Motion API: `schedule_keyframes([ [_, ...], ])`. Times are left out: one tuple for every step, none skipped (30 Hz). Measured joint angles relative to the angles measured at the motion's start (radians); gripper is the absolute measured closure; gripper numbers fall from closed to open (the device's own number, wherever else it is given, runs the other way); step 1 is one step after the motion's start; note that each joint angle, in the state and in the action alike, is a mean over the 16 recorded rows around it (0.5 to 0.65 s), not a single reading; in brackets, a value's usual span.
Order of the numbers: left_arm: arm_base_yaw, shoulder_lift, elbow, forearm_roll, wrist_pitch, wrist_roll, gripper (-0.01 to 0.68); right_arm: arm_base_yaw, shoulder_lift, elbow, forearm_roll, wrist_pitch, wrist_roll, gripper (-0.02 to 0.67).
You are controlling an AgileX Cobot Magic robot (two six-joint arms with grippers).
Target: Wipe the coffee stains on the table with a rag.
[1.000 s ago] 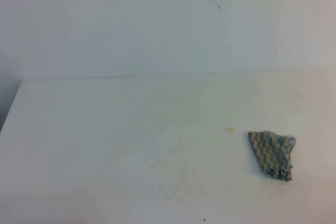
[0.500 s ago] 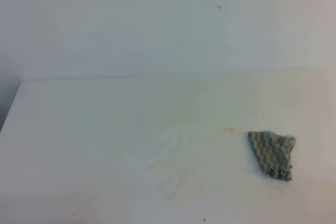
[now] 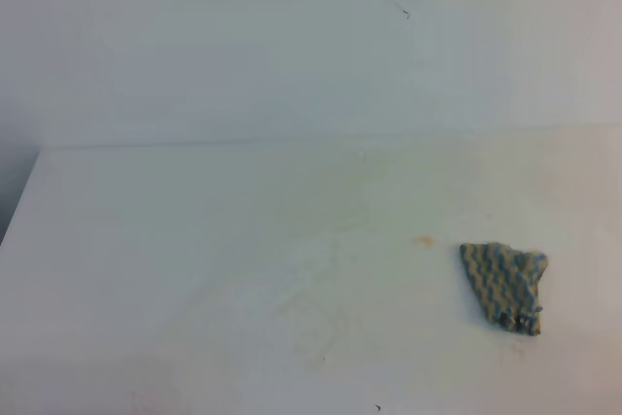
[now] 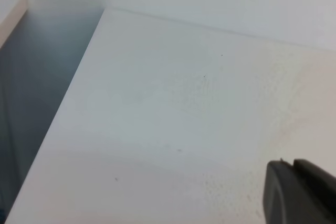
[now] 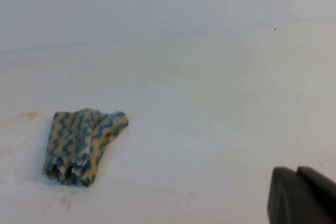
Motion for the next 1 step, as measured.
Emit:
schedule_keyframes([
  [0.0, 0.0, 0.0, 0.0, 0.0, 0.0, 0.674, 0.0, 0.0, 0.0, 0.0, 0.0, 0.0, 0.649],
])
